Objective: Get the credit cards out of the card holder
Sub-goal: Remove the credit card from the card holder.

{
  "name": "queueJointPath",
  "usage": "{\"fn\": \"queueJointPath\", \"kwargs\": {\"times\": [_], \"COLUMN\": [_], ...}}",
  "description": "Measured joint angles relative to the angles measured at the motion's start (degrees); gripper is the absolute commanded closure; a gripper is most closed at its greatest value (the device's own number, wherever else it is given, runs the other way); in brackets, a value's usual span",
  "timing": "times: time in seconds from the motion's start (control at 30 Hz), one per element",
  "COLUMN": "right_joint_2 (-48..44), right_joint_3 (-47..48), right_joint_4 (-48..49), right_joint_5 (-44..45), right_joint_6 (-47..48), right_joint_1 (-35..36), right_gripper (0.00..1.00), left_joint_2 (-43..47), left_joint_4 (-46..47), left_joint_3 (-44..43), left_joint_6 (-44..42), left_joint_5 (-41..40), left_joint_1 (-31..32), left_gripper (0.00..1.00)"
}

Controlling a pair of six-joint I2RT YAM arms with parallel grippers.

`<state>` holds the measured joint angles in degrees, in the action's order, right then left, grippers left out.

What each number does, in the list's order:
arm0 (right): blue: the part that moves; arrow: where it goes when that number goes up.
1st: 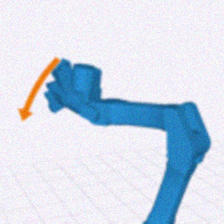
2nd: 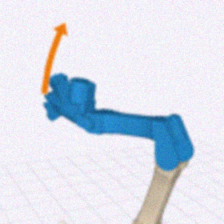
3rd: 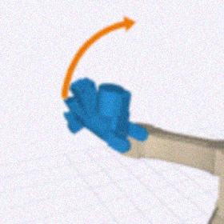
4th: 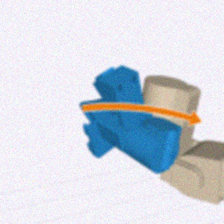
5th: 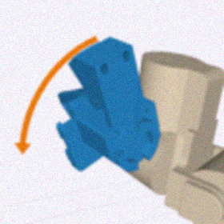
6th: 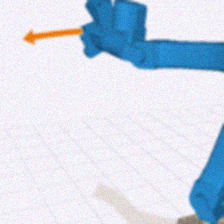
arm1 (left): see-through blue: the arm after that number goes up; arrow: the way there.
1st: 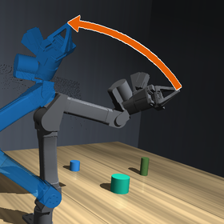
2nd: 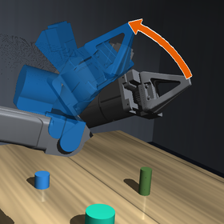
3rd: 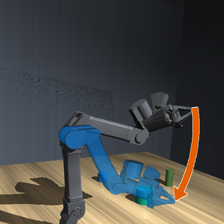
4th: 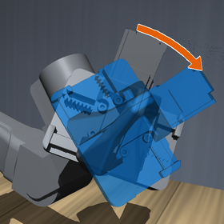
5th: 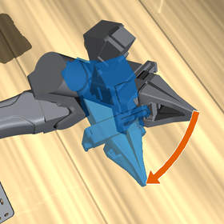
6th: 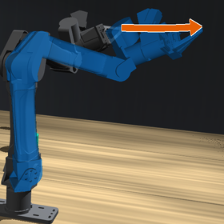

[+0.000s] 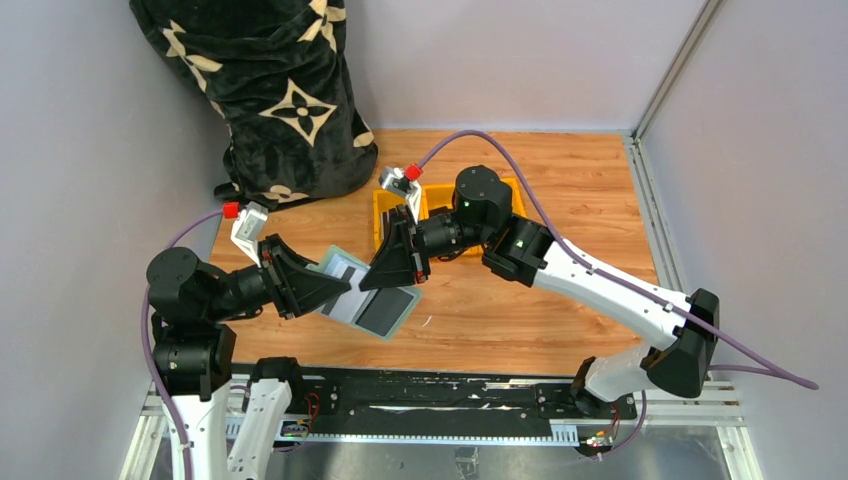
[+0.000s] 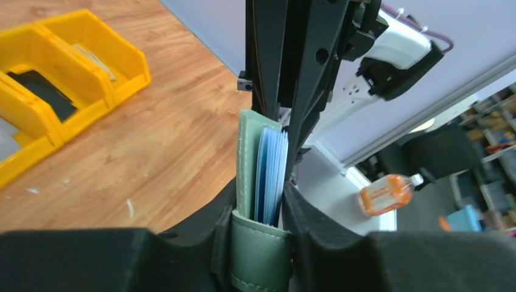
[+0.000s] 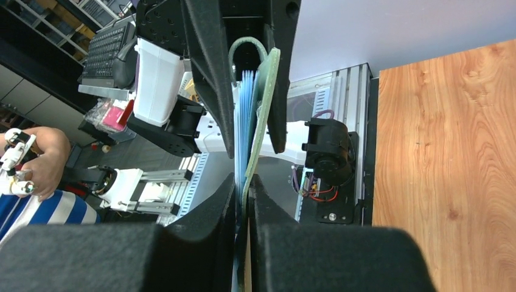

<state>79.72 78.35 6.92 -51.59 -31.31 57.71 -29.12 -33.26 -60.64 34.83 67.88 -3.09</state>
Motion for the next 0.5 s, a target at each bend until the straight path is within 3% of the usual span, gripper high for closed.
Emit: {"fn": "queueJointPath", "kwargs": {"times": [0.07,0.13,0.23,0.4,0.5], "right_joint_2": [0.3,0.3,-0.2,-6.4,-12.2], "right_joint_3": [0.3,0.5,0.5,-1.8,-4.1], "right_joint_4": [-0.6,-1.3,-1.8,-2.4,-1.6], "right_joint_5": [-0.4,-0.4,1.3,10.4,15.0], "right_joint_6": [0.4,1.0,1.4,1.2,0.0], "right_joint_1": [-0.1,-0.6,-2.4,-7.1,-8.6], "right_gripper": [0.77,0.59,0.48,0.38,0.38], "left_joint_2": [0.0,0.0,0.0,-0.5,-0.9], "left_joint_4": [-0.2,-0.1,0.5,1.9,3.1], "left_joint_3": [0.2,0.3,0.9,2.9,3.8], "left_joint_6": [0.1,0.1,0.5,1.9,3.1], "left_joint_5": [0.0,0.0,-1.1,-7.3,-12.0], "left_joint_1": [0.0,0.0,0.0,0.0,0.0], "left_gripper": [0.83,0.88,0.95,1.0,1.0]}}
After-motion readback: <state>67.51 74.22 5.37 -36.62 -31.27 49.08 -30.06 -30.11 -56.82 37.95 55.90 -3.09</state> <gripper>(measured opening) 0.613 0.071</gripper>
